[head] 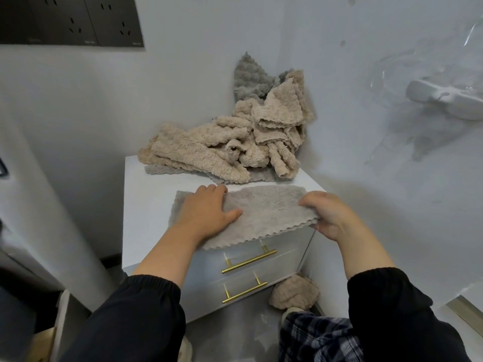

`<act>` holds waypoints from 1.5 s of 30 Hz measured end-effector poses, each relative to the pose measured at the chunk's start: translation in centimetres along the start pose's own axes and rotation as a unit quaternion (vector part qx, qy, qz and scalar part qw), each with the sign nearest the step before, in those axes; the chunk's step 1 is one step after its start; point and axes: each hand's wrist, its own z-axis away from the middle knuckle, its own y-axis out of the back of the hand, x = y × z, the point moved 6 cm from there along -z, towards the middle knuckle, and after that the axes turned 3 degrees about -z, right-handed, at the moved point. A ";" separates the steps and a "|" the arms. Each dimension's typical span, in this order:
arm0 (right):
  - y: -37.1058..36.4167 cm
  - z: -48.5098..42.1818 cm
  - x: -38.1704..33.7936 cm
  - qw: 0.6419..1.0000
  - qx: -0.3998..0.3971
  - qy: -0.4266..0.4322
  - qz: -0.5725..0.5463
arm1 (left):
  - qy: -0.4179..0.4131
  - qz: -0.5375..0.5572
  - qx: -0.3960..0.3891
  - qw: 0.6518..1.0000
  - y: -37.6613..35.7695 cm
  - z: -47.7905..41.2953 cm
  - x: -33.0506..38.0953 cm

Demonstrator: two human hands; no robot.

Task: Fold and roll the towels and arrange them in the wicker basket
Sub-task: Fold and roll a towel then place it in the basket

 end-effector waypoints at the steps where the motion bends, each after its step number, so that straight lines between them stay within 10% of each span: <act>1: 0.1 0.1 -0.7 0.999 0.026 0.036 0.015 | 0.015 0.031 0.000 0.999 0.6 0.1 0.2; 5: -0.1 1.4 -3.5 0.982 0.029 0.161 0.089 | 0.043 0.194 -0.014 0.980 1.4 0.4 1.3; 14: -3.8 4.6 -4.2 0.927 -0.182 0.213 0.250 | -0.010 0.587 -0.187 0.787 0.2 1.7 4.9; 30: -1.8 -0.1 -1.7 0.985 0.038 0.165 -0.023 | 0.051 0.472 0.128 0.871 2.6 1.0 2.7; 36: -4.3 0.1 -0.7 0.989 -0.110 0.084 -0.055 | 0.089 0.567 0.120 0.810 2.2 1.1 2.2; 45: -5.1 -0.5 -1.4 0.969 -0.095 0.160 0.163 | 0.115 0.410 -0.045 0.904 3.0 1.6 -1.5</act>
